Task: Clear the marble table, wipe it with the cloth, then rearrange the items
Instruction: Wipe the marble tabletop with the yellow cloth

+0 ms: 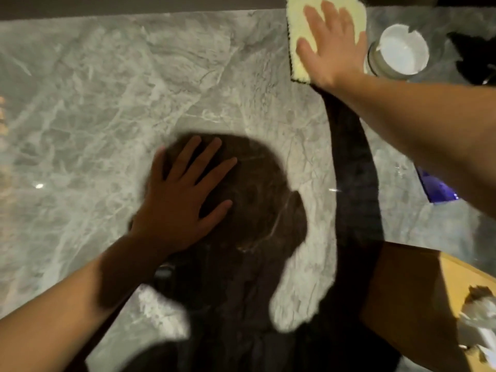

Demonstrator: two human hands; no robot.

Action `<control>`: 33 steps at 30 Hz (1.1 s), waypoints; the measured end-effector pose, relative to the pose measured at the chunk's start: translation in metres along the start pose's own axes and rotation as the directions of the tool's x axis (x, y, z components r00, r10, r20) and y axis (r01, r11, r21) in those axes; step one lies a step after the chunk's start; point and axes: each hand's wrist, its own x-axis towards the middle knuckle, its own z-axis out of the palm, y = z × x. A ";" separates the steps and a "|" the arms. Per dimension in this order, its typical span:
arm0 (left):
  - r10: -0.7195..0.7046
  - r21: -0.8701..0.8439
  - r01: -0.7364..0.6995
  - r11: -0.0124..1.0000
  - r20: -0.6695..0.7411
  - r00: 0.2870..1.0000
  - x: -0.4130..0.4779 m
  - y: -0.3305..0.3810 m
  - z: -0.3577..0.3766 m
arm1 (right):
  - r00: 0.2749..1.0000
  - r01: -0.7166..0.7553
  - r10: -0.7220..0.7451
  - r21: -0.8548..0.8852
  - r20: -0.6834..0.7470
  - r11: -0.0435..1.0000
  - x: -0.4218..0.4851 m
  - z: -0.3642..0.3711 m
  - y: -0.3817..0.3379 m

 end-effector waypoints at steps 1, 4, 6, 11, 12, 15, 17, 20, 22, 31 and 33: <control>0.004 -0.010 -0.004 1.000 -0.008 1.000 0.000 0.000 0.000 | 1.000 0.014 -0.014 0.001 -0.014 1.000 0.001 0.001 0.000; 0.018 -0.030 -0.020 0.999 -0.038 0.999 -0.001 0.000 -0.001 | 0.999 0.041 -0.040 0.021 -0.037 0.999 -0.004 -0.002 -0.003; 0.009 -0.009 -0.010 1.000 -0.046 0.999 -0.001 0.001 -0.001 | 0.999 0.035 -0.034 0.032 -0.033 0.999 -0.010 -0.005 -0.003; 0.021 0.017 -0.020 1.000 -0.038 0.999 -0.001 0.002 -0.002 | 0.998 0.053 -0.053 -0.012 -0.025 0.999 -0.051 -0.005 -0.015; 0.028 0.031 -0.027 0.999 -0.040 0.999 -0.001 0.002 -0.002 | 0.999 0.047 -0.047 -0.013 -0.007 0.999 -0.063 -0.004 -0.018; -0.004 -0.005 0.003 1.000 -0.015 1.000 -0.001 0.000 0.002 | 0.998 0.035 -0.033 -0.031 0.047 0.999 -0.105 -0.001 -0.029; 0.003 -0.022 -0.004 1.000 -0.013 1.000 -0.004 0.001 0.001 | 0.996 0.048 -0.045 -0.040 0.083 0.998 -0.140 -0.002 -0.041; -0.012 -0.088 0.015 0.996 0.040 0.999 -0.010 0.010 -0.008 | 0.989 0.082 -0.077 -0.034 0.124 0.996 -0.205 -0.001 -0.063; -0.010 -0.133 0.021 0.991 0.082 0.997 -0.025 0.015 -0.014 | 0.984 0.125 -0.122 -0.017 0.133 0.992 -0.257 0.003 -0.078; -0.113 -0.036 0.117 0.993 0.086 0.990 -0.141 -0.070 -0.024 | 0.941 0.257 -0.281 0.140 0.191 0.956 -0.447 0.023 -0.180; -0.140 -0.036 0.143 0.989 0.084 0.987 -0.146 -0.092 -0.025 | 0.973 0.120 -0.154 0.194 0.173 0.974 -0.453 0.026 -0.206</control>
